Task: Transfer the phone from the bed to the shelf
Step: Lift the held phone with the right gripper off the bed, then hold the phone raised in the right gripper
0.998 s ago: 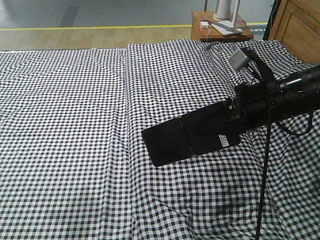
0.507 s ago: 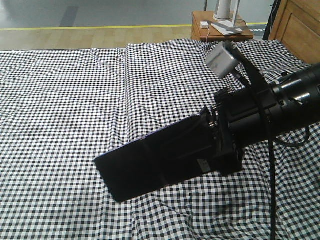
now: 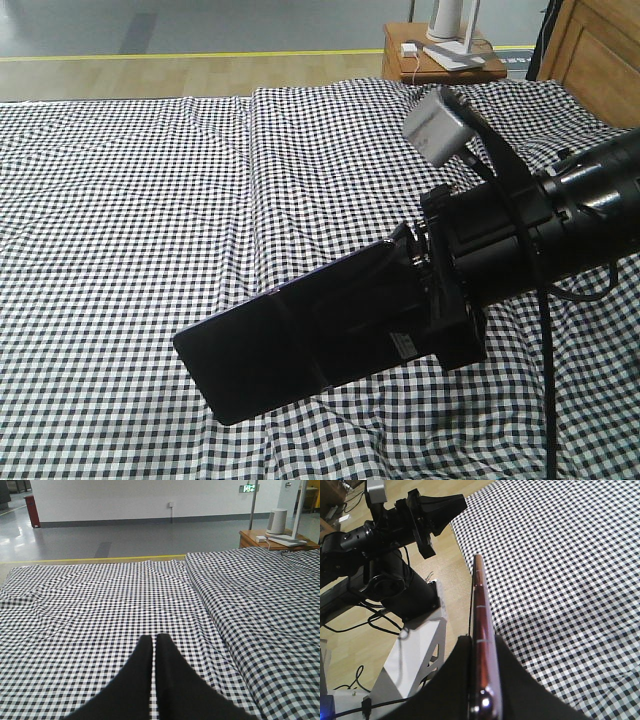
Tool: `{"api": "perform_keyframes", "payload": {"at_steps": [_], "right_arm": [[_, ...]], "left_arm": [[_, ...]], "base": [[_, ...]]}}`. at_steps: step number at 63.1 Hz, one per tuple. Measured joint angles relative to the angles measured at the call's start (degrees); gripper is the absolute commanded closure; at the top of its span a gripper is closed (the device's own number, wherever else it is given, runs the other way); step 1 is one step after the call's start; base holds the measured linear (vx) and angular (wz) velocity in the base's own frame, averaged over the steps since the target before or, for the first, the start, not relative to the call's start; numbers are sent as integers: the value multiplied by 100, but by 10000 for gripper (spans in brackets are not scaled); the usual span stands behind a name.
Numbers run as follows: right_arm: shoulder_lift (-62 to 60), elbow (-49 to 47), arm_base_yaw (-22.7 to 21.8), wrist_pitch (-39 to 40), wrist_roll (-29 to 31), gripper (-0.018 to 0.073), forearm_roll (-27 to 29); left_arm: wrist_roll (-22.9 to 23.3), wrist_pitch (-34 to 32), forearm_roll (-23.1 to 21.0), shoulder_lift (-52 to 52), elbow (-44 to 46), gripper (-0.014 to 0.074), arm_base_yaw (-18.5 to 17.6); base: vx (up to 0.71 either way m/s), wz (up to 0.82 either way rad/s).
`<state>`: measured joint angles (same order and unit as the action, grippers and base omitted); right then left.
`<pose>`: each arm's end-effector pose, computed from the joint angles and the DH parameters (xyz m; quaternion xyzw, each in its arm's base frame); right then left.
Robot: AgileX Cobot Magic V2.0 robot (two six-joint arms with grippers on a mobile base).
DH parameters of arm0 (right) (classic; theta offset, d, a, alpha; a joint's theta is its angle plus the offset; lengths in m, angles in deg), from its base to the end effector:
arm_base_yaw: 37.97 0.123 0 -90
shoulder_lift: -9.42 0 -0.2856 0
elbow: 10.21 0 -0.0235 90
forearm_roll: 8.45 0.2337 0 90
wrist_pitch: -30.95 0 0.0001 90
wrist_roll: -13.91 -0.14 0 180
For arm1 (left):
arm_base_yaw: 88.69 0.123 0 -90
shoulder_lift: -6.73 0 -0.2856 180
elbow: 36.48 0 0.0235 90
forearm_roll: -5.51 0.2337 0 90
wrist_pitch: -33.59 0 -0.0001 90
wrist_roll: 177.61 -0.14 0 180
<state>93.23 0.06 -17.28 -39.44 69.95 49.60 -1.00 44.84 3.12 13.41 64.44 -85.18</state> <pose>0.1904 0.1916 0.3408 -0.4597 0.7411 0.4166 0.2567 0.0865 0.0042 0.1798 -0.0134 0.7488 0.0233 0.6622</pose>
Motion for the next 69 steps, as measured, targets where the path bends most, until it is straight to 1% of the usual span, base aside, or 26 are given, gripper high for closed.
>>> {"api": "perform_keyframes", "payload": {"at_steps": [69], "right_arm": [[0,0,0,0,0,561,0]], "left_arm": [[0,0,0,0,0,595,0]], "base": [[0,0]]}}
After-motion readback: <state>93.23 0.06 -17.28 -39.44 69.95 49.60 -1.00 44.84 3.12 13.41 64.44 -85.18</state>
